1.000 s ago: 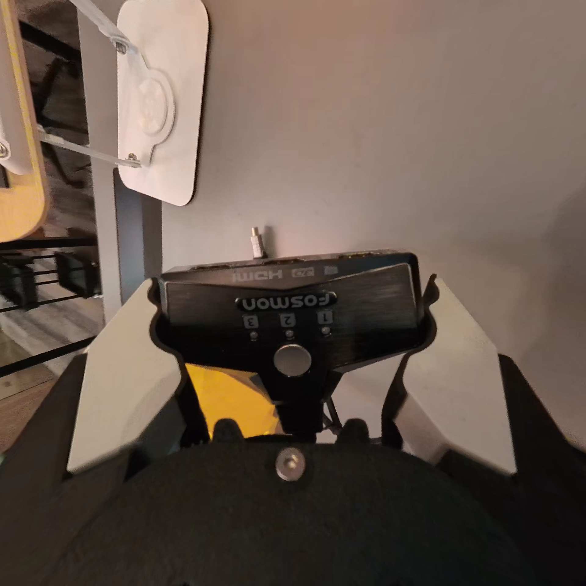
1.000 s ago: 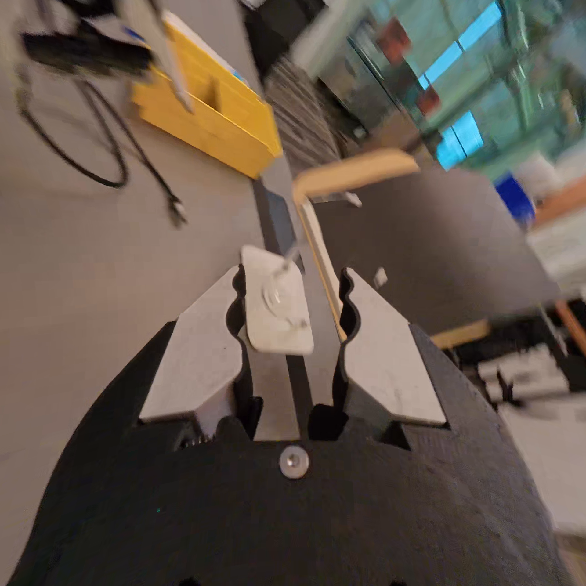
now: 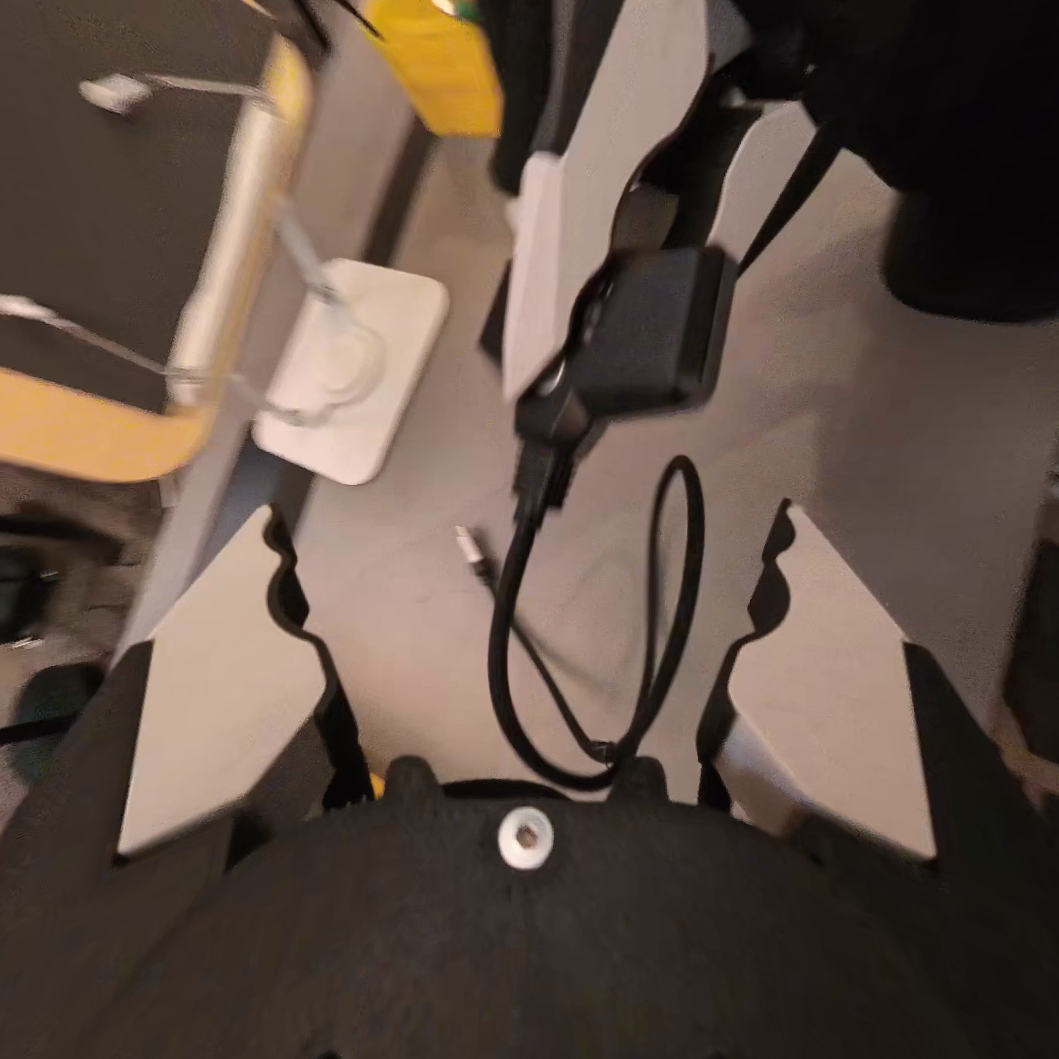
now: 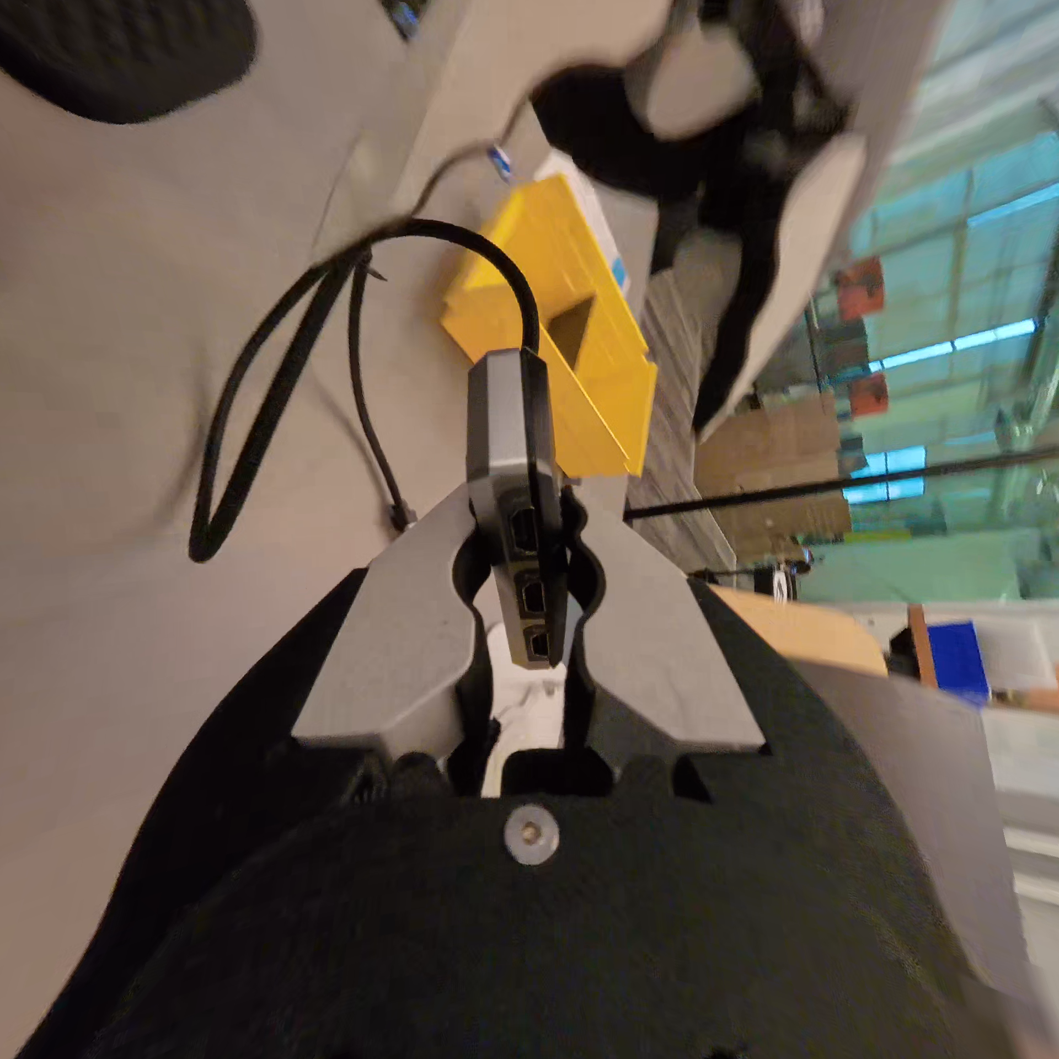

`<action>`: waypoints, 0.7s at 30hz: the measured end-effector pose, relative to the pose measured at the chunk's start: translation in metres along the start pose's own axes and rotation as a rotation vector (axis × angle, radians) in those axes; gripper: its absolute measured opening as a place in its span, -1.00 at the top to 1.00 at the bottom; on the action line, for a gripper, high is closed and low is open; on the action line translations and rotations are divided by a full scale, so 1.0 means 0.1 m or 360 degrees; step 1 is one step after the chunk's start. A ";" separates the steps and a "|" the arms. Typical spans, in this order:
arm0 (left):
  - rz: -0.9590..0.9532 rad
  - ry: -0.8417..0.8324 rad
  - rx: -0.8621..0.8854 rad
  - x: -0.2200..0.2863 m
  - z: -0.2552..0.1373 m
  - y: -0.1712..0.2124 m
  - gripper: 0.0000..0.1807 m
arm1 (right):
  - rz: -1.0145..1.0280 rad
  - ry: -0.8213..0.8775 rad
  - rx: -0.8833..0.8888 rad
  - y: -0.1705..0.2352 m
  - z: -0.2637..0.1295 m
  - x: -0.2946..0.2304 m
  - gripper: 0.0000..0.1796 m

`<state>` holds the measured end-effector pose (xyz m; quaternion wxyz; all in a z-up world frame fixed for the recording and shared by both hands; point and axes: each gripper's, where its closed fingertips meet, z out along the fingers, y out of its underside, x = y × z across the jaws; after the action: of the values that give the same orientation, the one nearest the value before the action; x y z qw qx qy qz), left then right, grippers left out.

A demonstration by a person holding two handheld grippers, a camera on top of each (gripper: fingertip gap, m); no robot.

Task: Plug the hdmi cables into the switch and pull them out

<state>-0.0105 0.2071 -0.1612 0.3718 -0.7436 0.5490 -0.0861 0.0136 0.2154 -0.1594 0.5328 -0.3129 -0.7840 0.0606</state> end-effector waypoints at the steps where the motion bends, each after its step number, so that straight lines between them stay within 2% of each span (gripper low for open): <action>1: -0.0013 -0.0122 0.0029 -0.14 -0.11 -0.03 -0.68 | 0.0067 0.0054 -0.0014 0.12 -0.11 0.11 0.77; 4: 0.0003 -0.0371 0.0111 -0.35 -0.40 -0.09 -0.58 | 0.0268 0.0275 -0.0131 0.58 -0.51 0.47 0.77; 8: -0.0042 -0.0489 0.0127 -0.35 -0.49 0.08 -0.50 | 0.0555 0.0634 -0.0176 1.12 -1.22 0.85 0.77; 14: -0.0135 -0.0425 -0.0118 -0.04 -0.09 0.80 -0.47 | 0.0901 0.1183 -0.0199 1.67 -2.22 1.21 0.78; 21: -0.0333 -0.0315 -0.0348 0.27 0.43 1.80 -0.43 | 0.0902 0.1383 -0.0382 1.93 -2.92 1.68 0.77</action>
<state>-0.1123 0.1811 -0.3160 0.3299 -0.8376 0.4354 0.0095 0.3109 0.3927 0.0158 0.7315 -0.5675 -0.3772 -0.0232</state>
